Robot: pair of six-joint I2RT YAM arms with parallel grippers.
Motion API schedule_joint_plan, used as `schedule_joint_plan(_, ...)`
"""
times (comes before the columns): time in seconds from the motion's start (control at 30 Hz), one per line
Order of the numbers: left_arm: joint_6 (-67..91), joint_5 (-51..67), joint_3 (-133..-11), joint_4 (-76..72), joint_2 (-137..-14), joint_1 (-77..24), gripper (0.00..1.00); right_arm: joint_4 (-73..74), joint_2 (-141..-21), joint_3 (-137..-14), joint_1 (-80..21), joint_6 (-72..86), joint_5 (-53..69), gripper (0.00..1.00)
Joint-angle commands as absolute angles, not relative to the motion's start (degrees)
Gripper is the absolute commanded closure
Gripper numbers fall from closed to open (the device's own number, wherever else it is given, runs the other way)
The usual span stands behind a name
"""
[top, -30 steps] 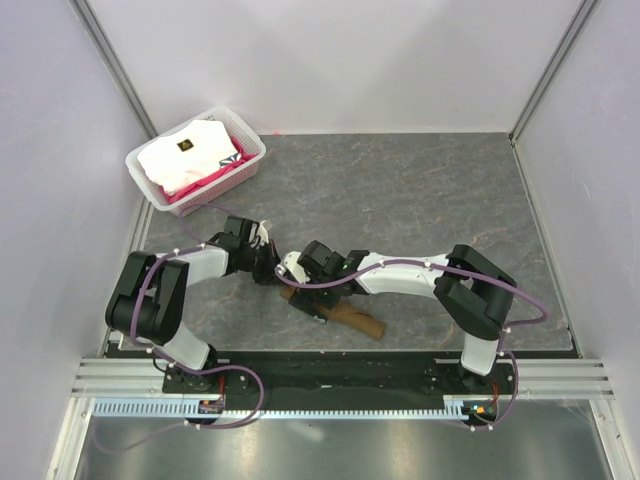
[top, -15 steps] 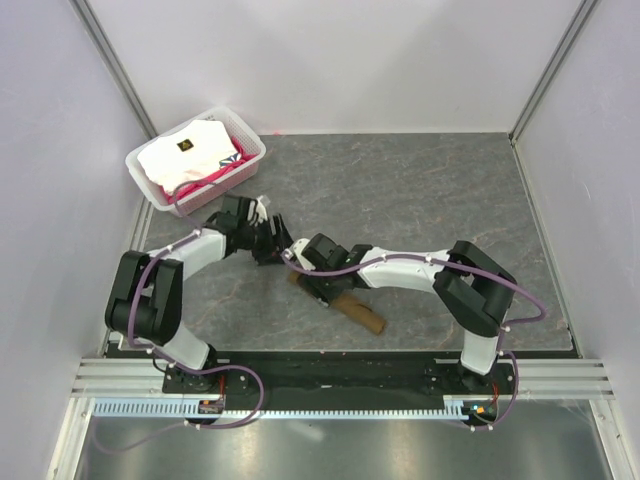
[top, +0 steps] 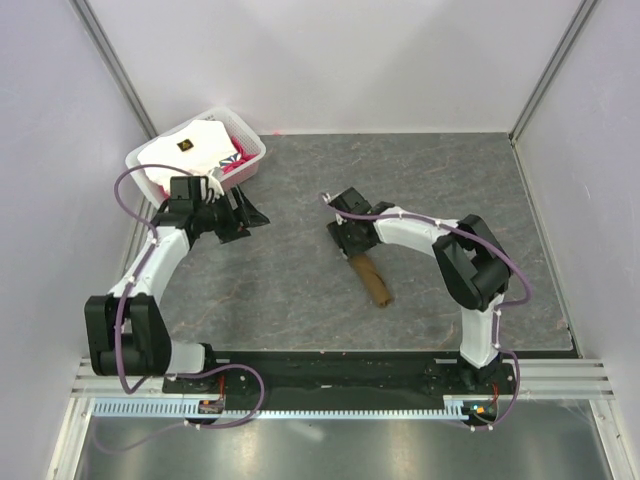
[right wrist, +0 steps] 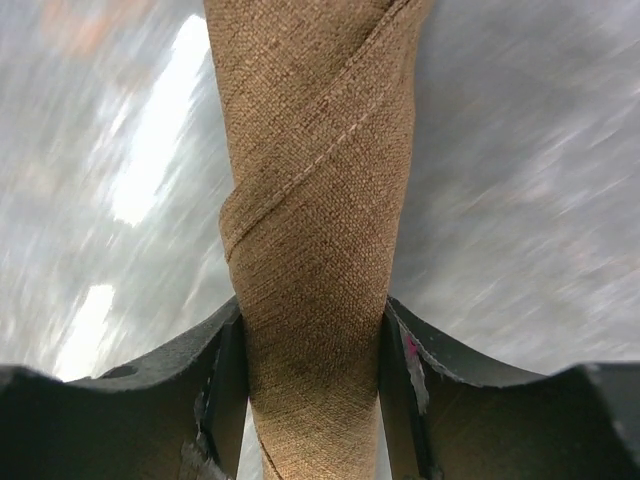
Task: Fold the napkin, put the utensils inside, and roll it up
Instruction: Roll the napkin with the utensil
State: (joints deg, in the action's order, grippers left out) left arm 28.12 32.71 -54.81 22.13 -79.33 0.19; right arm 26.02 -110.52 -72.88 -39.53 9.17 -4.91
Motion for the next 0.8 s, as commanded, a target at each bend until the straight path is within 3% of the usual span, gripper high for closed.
schedule_joint_plan(0.0,21.6,35.0,-56.2,28.5,-73.8,-0.1,0.17,28.5,-119.6,-79.1,-33.4,8.8,-13.1,0.44)
schedule_joint_plan(0.17,18.9,32.3,-54.7,30.0,-70.1,1.9,0.13,28.9,-122.9,-85.2,-29.7,8.5,-12.4,0.41)
schedule_joint_plan(0.23,17.3,31.9,-54.2,30.2,-69.3,2.0,0.12,29.0,-123.0,-86.1,-29.3,7.5,-12.1,0.35)
schedule_joint_plan(0.27,16.9,31.7,-54.0,30.2,-68.9,2.1,0.12,28.9,-122.9,-86.3,-29.2,6.9,-11.8,0.31)
schedule_joint_plan(0.37,14.6,31.9,-53.7,30.1,-68.1,2.2,0.11,27.9,-120.6,-86.1,-29.3,4.8,-8.1,0.03)
schedule_joint_plan(0.77,11.6,30.5,-51.1,26.2,-61.4,2.4,0.09,21.4,-98.2,-83.6,-29.3,3.1,4.6,0.02)
